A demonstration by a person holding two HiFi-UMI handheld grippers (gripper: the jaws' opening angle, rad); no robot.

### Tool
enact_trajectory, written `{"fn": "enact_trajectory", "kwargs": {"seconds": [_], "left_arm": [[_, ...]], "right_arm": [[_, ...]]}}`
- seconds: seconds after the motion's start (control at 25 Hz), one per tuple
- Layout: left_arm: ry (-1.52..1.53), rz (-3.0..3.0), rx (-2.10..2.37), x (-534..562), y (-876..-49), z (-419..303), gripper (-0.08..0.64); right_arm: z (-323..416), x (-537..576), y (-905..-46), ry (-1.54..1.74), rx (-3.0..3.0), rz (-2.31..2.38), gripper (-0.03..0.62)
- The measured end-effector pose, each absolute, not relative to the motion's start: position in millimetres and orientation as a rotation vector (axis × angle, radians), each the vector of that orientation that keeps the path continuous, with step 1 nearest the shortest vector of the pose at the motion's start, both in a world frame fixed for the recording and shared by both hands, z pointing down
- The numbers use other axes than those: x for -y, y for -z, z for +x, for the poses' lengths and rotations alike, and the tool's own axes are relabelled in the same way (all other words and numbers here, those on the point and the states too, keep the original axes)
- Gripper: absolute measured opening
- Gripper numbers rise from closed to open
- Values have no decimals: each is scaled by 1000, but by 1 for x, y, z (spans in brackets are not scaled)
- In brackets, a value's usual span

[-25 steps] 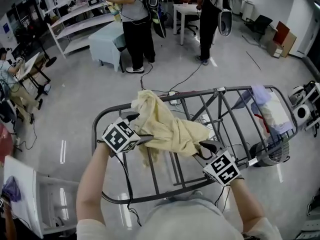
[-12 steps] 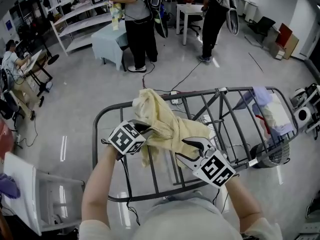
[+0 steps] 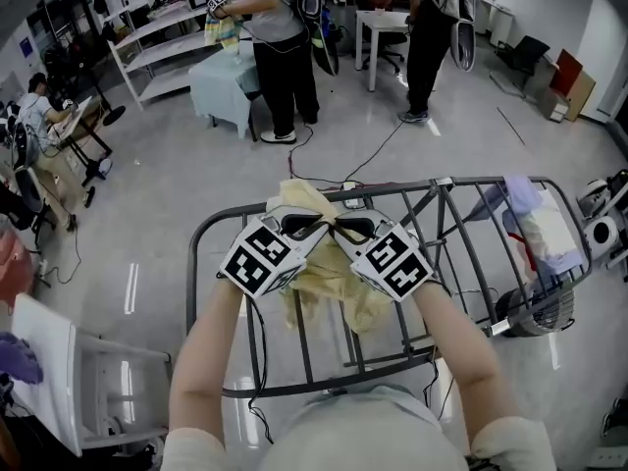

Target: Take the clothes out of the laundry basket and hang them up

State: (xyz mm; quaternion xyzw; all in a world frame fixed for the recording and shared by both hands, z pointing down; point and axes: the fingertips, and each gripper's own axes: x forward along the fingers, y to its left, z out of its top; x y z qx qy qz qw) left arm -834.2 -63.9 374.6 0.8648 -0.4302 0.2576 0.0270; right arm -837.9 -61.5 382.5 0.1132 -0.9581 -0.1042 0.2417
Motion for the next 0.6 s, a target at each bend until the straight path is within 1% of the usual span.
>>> {"fn": "enact_trajectory", "kwargs": {"seconds": [0.08,0.12,0.16,0.2,0.48,0.6], "left_arm": [[-779,2657,1350,67,-378,-837,44],[-786,2648,1325,66,-384,-836,100],[-806,2637,1283,62,-393,-836,200],[-838,2624,1234,58,-404,-835,256],[-1122,2475,941,46,-486,-844,363],[-1178,2410,891,53,-507,-853,373]], "right_arm": [[-838,79,-375,322,2608,321,34],[-837,91,-371,343,2599,342,29],[-836,105,-368,361,2588,370,26],[-833,120,-367,371,2575,401,25],[-812,214,-367,359,2500,581,25],[-805,247,-371,349,2470,650,25]]}}
